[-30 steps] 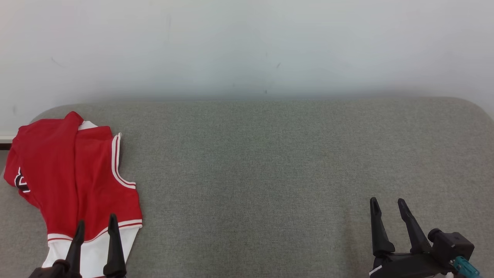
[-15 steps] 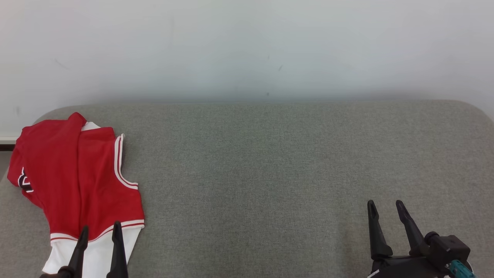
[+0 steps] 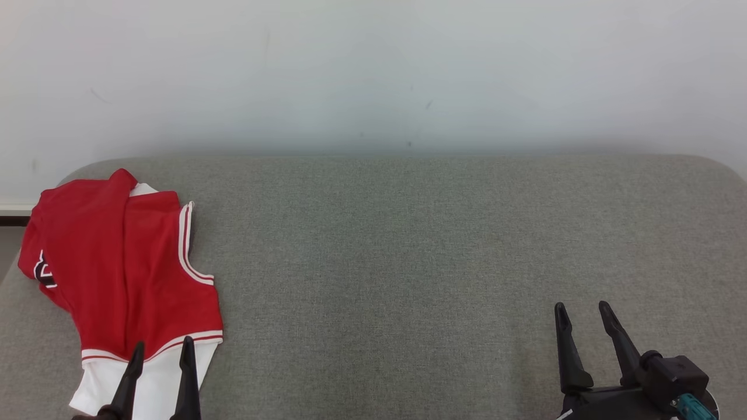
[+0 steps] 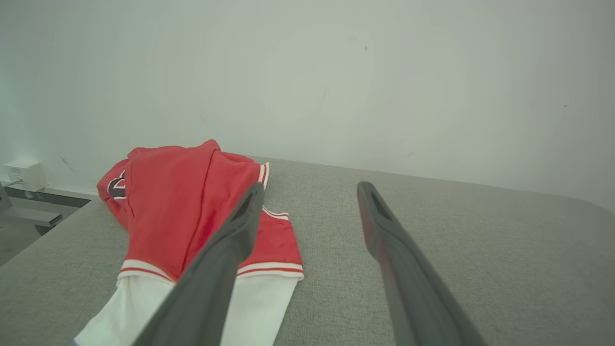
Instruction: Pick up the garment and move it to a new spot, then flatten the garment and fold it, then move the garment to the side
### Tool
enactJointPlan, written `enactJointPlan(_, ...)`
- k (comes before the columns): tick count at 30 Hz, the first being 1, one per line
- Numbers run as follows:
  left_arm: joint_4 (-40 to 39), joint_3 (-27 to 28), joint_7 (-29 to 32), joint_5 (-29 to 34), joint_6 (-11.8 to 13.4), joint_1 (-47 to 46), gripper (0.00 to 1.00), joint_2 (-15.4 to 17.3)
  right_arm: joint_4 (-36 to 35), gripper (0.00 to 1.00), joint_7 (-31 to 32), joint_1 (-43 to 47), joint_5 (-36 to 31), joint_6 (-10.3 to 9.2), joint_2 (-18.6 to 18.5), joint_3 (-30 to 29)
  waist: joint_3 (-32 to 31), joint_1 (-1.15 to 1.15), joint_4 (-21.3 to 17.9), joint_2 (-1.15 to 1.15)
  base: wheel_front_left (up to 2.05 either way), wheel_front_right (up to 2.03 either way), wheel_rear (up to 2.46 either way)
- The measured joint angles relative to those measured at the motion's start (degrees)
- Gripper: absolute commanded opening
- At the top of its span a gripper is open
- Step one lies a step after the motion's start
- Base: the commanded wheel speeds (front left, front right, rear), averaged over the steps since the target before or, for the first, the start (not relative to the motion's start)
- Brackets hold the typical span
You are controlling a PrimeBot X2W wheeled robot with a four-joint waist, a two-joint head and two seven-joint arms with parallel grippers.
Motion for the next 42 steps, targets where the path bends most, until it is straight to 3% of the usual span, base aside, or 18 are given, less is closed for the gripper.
enactJointPlan(15,-0.58,-0.78,1.63,-0.15,-0.34,0.15,1.00,2.20,-0.24,1.00,0.08,0.77,-0.04,0.00,0.00,-0.26,0.08,0.00,0.05,0.00,0.00,0.00,0.00)
enactJointPlan(35,-1.89,-1.00,4.94,-0.22,2.35,0.85,1.00,2.94,-1.05,1.00,1.54,0.98,0.30,0.00,-0.01,-0.31,0.01,0.00,0.69,0.00,0.00,0.00,0.00)
enactJointPlan(42,-1.58,-0.85,4.78,-0.55,3.10,0.74,1.00,3.15,-1.12,1.00,1.58,1.14,0.45,0.00,-0.01,0.24,0.28,0.00,2.79,0.00,0.00,0.00,0.00)
